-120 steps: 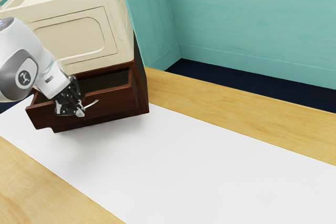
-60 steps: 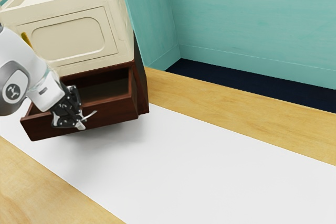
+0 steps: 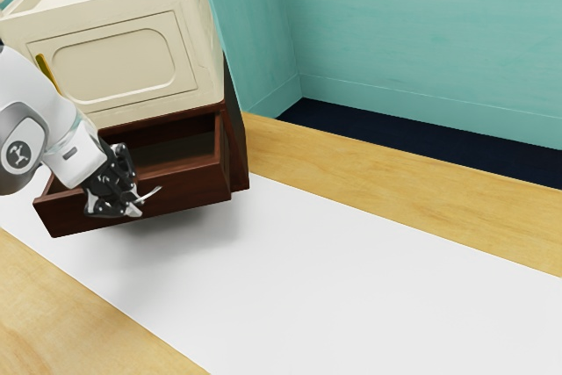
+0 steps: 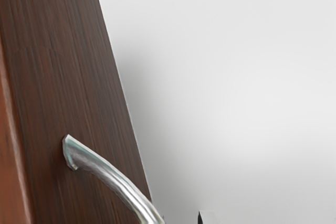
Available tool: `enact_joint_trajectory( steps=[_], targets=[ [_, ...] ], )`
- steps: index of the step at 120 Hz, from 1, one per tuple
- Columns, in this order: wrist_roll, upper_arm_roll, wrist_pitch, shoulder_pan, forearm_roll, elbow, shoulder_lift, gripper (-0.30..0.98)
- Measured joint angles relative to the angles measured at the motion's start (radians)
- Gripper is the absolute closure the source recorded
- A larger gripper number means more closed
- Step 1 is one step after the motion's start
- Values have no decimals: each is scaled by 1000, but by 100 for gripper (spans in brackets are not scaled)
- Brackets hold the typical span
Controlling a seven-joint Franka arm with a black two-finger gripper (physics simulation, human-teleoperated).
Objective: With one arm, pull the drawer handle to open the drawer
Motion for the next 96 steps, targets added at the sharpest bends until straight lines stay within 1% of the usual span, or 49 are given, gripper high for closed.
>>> enact_joint_trajectory(
  steps=[7,32,64,73,77,82,90,96],
  targets=[
    [-2,0,-4,0,1,0,-1,66],
    [-23,0,-38,-6,4,0,-20,68],
    [-53,0,-67,-7,4,0,-23,54],
    [-60,-1,-72,-7,3,1,-25,51],
    [-63,-1,-76,-5,3,2,-35,52],
    [-66,-1,-83,-4,3,8,-53,50],
    [-73,-2,-115,-4,2,49,-100,46],
    [-78,-4,-163,-5,1,126,-116,44]
  ],
)
